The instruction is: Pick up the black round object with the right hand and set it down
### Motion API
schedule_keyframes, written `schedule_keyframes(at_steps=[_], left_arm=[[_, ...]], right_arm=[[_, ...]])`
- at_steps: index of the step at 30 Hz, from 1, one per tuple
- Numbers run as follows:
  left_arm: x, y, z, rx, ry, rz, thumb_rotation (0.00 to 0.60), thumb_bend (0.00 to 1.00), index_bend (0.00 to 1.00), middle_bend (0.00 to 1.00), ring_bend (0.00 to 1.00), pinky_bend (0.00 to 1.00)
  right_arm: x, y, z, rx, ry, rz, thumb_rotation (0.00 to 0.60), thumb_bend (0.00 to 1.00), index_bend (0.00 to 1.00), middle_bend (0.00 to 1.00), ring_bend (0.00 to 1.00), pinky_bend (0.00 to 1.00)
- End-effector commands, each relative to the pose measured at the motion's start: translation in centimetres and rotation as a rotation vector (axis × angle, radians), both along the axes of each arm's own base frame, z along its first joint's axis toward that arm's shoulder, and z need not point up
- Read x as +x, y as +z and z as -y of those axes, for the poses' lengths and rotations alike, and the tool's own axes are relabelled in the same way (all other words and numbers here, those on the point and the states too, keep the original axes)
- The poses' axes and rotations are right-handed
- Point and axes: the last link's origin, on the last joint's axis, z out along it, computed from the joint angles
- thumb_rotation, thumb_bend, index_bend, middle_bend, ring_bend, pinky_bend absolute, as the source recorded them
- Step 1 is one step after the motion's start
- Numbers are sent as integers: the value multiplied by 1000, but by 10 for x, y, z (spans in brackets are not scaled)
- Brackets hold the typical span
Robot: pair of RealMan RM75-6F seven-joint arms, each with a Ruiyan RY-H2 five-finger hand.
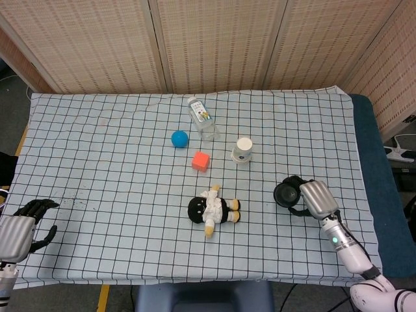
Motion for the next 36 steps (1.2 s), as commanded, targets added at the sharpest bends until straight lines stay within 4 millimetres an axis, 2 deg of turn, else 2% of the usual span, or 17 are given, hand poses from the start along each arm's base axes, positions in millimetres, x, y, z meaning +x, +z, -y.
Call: schedule_keyframes(at_steps=[1,5,12,17,19,30,36], left_arm=[[0,0,0,0,1,0,600,395,283,248,204,392],[1,0,0,-1,-4,1,600,394,283,249,204,392],[1,-1,0,-5,-3,-2,600,395,283,249,204,392],[1,0,1,-4,-3,0,600,395,283,249,204,392],[1,0,1,-5,-4,-1,600,395,283,249,204,392],[1,0,1,-4,-4,-1,600,395,283,249,207,393],[1,-1,1,-7,-3,-3,600,395,283,249,206,393]], right_arm=[[-7,-11,1,40,-22,28,600,211,635,614,432,476],[-15,-14,0,83,-64,41,600,212,518,512,332,406],[-29,-14,1,124,-132,31,600,211,392,397,225,346],[-34,-13,1,155,-160,-11,600,180,241,218,12,178],[-35,-13,0,157,-165,-17,600,171,219,168,0,149],[-36,-9,-1,154,-178,-35,600,131,70,57,0,121],[-29,-6,-2,87,-135,2,600,132,101,56,0,121]])
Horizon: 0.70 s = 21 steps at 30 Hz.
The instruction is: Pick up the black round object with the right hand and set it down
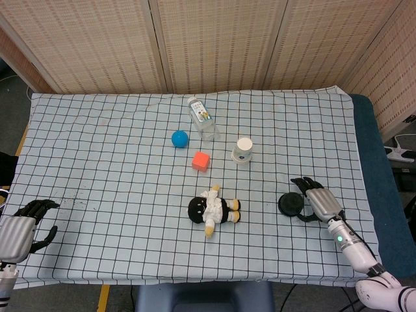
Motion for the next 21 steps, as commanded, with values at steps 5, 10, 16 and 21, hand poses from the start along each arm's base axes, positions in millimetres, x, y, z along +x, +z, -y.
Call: schedule_keyframes(at_steps=[5,10,16,21], left_arm=[[0,-1,0,-2,-2,-2,600,395,284,249,206,393],[0,-1,0,-2,0,-1,600,396,283,250,206,393],[0,0,0,1,0,3,600,395,283,249,206,393],[0,1,0,0,0,4,600,395,283,249,206,393]], right_arm=[[8,-2,0,-49,47,42,600,132,172,93,0,120],[12,-9,4,-41,63,57,600,132,227,147,0,120],[16,-12,3,-46,82,69,600,132,303,267,81,121],[18,-8,1,-78,98,85,600,132,433,409,240,187]])
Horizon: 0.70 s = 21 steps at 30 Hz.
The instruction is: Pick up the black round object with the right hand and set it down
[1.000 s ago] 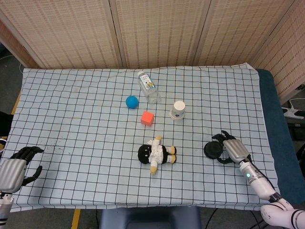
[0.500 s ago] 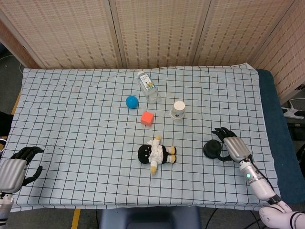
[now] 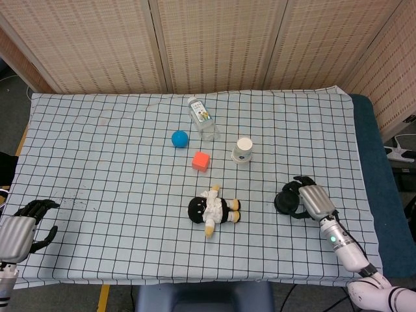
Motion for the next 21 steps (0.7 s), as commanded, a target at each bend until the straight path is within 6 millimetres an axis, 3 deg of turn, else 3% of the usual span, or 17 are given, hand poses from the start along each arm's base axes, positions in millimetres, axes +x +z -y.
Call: schedule_keyframes(at_steps=[1,15,17,18,21], left_arm=[[0,0,0,-1,0,0,600,395,283,250,206,393],[0,0,-1,0,3,2,600,394,283,249,206,394],[1,0,0,0,1,3,600,395,283,249,207,394],[0,0,0,2,2,4,600,395,283,249,207,394],[1,0,0,2,0,4,600,395,283,249,206,393]], right_arm=[[2,3,-1,-23,13,13,600,132,450,421,256,198],[19,35,-6,-126,61,90,600,131,486,440,282,208],[14,45,-8,-155,47,51,600,131,487,440,282,209],[2,51,-11,-178,27,-12,600,131,488,440,282,209],[-13,51,-16,-189,-22,-45,600,132,491,440,282,210]])
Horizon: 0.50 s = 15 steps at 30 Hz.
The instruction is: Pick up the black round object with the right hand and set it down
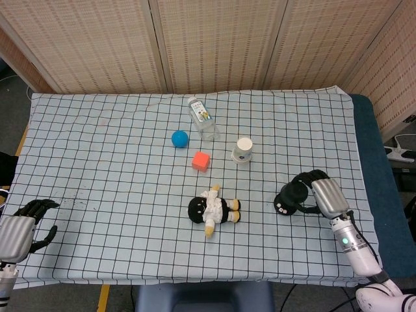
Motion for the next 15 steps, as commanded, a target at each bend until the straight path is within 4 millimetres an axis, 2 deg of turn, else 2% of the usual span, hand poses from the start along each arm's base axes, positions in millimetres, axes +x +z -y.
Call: schedule_keyframes(at_steps=[1,5,10,15], left_arm=[[1,0,0,-1,-2,0,600,395,284,249,206,393],[1,0,0,-1,-4,-3,600,395,284,249,206,394],[0,0,0,-2,-1,-3,600,395,284,249,207,394],[0,0,0,0,-4,0,600,395,283,250,207,395]], right_arm=[[-27,7,-8,-29,-78,-68,600,132,491,440,282,210],[-41,4,-12,-12,-113,-86,600,131,491,440,282,210],[-47,-1,-14,9,-117,-89,600,132,482,440,275,210],[-49,-2,-16,36,-118,-93,600,131,378,391,178,210]])
